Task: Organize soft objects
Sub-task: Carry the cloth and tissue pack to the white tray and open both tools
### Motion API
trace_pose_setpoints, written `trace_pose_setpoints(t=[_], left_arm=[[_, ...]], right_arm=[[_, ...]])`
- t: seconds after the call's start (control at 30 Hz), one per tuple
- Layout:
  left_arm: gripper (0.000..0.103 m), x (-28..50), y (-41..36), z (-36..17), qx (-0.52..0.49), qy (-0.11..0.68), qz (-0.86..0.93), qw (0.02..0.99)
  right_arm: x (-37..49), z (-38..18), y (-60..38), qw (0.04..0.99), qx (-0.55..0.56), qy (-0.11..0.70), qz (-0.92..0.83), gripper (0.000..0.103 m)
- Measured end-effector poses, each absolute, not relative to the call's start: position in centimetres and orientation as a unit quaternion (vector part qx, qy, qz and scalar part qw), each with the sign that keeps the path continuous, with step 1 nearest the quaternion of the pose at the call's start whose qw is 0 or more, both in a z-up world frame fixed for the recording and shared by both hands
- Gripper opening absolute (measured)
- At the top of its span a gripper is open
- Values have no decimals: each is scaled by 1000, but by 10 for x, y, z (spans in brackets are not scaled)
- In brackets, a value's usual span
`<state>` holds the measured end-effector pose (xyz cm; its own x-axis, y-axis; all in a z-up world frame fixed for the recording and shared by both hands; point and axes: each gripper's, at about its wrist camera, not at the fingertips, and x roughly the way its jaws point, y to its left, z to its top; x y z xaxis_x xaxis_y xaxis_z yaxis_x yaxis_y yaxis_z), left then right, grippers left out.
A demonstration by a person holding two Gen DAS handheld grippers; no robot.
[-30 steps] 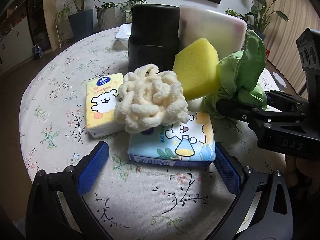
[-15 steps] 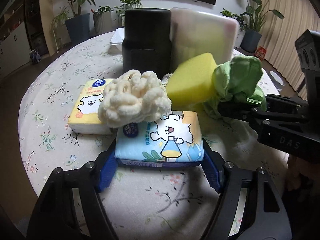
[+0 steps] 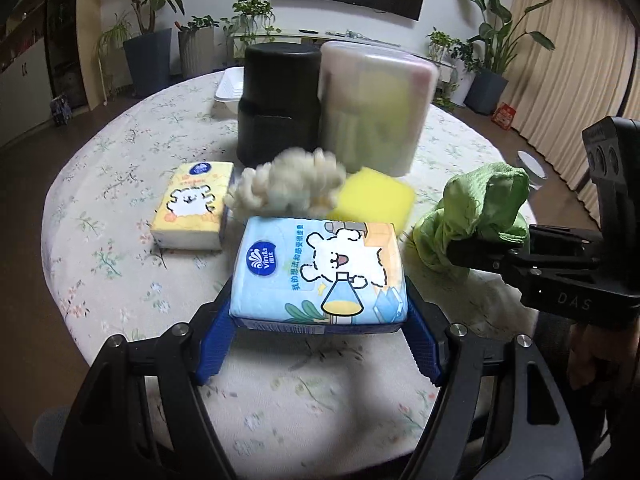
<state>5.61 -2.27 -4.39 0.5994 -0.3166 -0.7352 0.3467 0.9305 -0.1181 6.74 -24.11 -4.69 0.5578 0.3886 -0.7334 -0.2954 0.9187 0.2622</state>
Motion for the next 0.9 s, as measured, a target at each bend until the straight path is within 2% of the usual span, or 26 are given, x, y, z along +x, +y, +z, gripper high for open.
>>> trace_pose_setpoints(t=[0.13,0.57,0.9], left_arm=[[73,45,-18,-42,8,413,-200,888],[73,29,14,-10,-1,409,-204,889],[73,69,69,20,-3,399,-175,900]], right_arm=[[58,-42,-252,870,82,444,199,31],[33,-15,-281,860,66,465,198,31],[45,7,-333,869,42,468,152,31]])
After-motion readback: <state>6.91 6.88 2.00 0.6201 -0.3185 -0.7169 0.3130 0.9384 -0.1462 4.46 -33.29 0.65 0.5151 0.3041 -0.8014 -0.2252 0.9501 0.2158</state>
